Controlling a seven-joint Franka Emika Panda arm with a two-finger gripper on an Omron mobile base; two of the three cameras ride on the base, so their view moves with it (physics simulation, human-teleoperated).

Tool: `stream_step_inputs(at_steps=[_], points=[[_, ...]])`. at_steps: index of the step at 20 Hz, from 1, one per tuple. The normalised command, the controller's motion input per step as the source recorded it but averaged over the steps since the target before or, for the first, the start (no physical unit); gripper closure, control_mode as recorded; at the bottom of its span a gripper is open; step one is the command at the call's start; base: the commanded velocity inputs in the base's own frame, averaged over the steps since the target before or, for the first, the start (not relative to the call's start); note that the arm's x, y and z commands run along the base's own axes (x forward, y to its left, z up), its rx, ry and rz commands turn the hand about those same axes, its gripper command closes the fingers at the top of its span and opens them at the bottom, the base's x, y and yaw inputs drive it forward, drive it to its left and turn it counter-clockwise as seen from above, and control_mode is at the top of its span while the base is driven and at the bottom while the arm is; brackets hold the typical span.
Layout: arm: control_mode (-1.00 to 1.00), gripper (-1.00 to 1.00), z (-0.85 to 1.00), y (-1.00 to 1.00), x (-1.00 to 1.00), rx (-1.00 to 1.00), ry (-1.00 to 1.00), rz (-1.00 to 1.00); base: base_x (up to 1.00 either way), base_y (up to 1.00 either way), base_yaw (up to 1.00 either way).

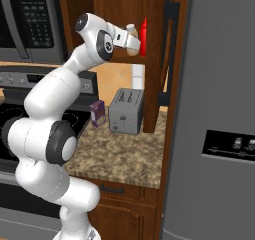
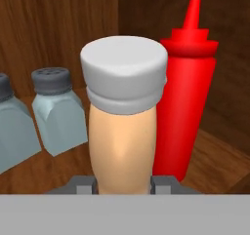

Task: Put the shaker and condiment bottle from the counter next to their counterparts in the cabinet.

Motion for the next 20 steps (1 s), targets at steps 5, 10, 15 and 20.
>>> stream_step_inputs(at_steps=[5,10,15,20], points=[[-1.00,1.00,-0.34,-0.07,0.12,0.00,0.00,0.00,0.00,0.00,0.00],[-1.00,-1.00,-0.28,-0.07,0.06,0.00,0.00,0.00,0.00,0.00,0.00],[-1.00,-1.00,-0.11,-0.16,0.00,0.00,0.00,0.00,0.00,0.00,0.00],[-1.00,-1.00,-0.05,-0.06,0.00,0.00,0.00,0.00,0.00,0.00,0.00]])
